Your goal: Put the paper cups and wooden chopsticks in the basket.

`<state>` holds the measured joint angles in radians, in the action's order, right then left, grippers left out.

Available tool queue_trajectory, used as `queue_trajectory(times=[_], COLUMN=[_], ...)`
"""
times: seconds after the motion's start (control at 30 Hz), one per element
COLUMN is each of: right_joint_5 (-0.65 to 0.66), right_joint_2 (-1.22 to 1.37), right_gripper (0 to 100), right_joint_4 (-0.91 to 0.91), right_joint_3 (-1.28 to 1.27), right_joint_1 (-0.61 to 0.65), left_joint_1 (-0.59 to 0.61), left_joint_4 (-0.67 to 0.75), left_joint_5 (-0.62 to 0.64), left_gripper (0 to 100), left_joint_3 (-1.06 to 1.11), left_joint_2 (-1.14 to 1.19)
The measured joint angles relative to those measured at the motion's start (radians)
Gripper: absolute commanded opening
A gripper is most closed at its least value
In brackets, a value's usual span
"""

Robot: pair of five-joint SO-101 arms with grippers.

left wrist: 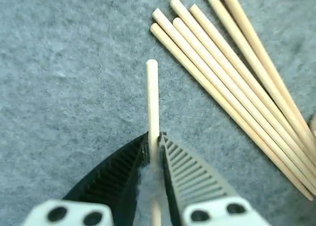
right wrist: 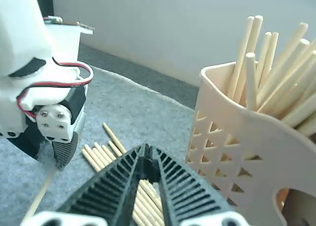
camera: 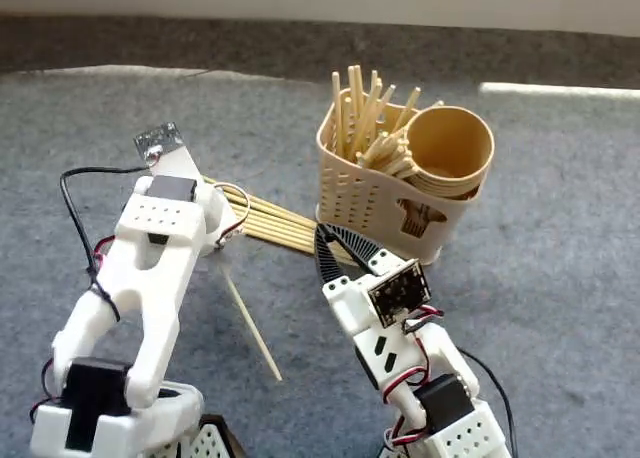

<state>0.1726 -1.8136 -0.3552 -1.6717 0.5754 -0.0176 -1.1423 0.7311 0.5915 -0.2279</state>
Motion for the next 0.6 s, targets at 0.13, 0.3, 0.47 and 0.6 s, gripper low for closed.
queue_trajectory(times=[0.13, 0.3, 0.47, 0.6], right_joint_5=[0.0, 0.0, 0.0, 0.0], right_joint_2=[0.0, 0.0, 0.0, 0.0], right_gripper=[0.5, 0.5, 0.5, 0.5], right_joint_4=[0.008, 0.006, -0.011, -0.011], right_joint_3=[0.0, 0.0, 0.0, 0.0], right_joint_1=[0.0, 0.0, 0.0, 0.0], left_joint_1=[0.0, 0.0, 0.0, 0.0], left_joint_4=[-0.043, -0.063, -0.068, -0.068], left_joint_5=[-0.029, -0.035, -0.035, -0.035], left_gripper=[1, 1, 1, 1], left_joint_3=[0.0, 0.0, 0.0, 0.0], left_joint_2=[-0.127, -0.255, -0.387, -0.502])
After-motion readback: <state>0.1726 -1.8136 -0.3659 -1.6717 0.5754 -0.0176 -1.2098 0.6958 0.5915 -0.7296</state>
